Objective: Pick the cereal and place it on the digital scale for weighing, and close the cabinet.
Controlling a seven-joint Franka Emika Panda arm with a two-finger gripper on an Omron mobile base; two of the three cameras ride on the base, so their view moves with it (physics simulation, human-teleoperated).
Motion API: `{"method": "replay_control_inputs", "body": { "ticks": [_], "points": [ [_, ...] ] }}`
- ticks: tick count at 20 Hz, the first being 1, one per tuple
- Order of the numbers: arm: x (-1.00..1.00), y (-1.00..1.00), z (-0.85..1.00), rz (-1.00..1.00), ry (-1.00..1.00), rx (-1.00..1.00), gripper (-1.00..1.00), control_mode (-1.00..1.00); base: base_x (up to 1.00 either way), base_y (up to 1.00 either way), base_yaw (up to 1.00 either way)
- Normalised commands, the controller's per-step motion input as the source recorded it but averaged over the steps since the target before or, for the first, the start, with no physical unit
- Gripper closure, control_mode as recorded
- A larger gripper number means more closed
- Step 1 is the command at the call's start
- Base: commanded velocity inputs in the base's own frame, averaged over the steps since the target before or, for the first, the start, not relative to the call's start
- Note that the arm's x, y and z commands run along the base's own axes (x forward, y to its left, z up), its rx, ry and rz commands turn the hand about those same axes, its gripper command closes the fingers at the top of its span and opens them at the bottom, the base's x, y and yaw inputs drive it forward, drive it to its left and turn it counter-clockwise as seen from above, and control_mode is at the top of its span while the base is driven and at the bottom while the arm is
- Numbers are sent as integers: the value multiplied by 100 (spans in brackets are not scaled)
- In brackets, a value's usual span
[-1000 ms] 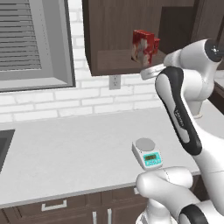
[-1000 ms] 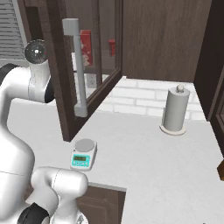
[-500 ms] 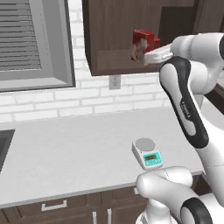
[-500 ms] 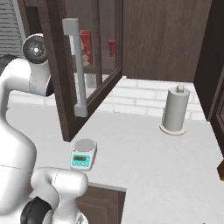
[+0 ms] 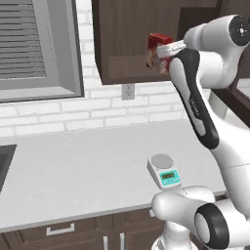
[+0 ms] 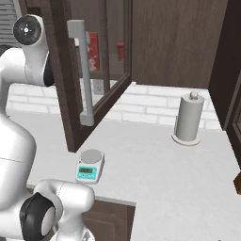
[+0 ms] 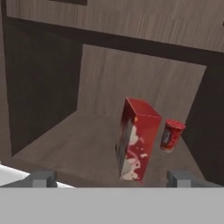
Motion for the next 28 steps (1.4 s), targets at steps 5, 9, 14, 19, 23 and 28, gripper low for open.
{"method": "replay_control_inputs", "body": {
  "ticks": [5, 9, 14, 19, 23, 28],
  "points": [
    [10, -4, 0, -4, 3, 0, -100, -100, 0, 0, 0],
    [16, -1, 0, 0, 0, 0, -100, -100, 0, 0, 0],
    [26, -6, 0, 0, 0, 0, -100, -100, 0, 0, 0],
    [31, 0, 0, 2, 1, 0, -100, -100, 0, 0, 0],
    [43, 0, 0, 9, 1, 1, -100, -100, 0, 0, 0],
    [35, -6, 0, 4, 0, 5, -100, -100, 0, 0, 0]
  ]
}}
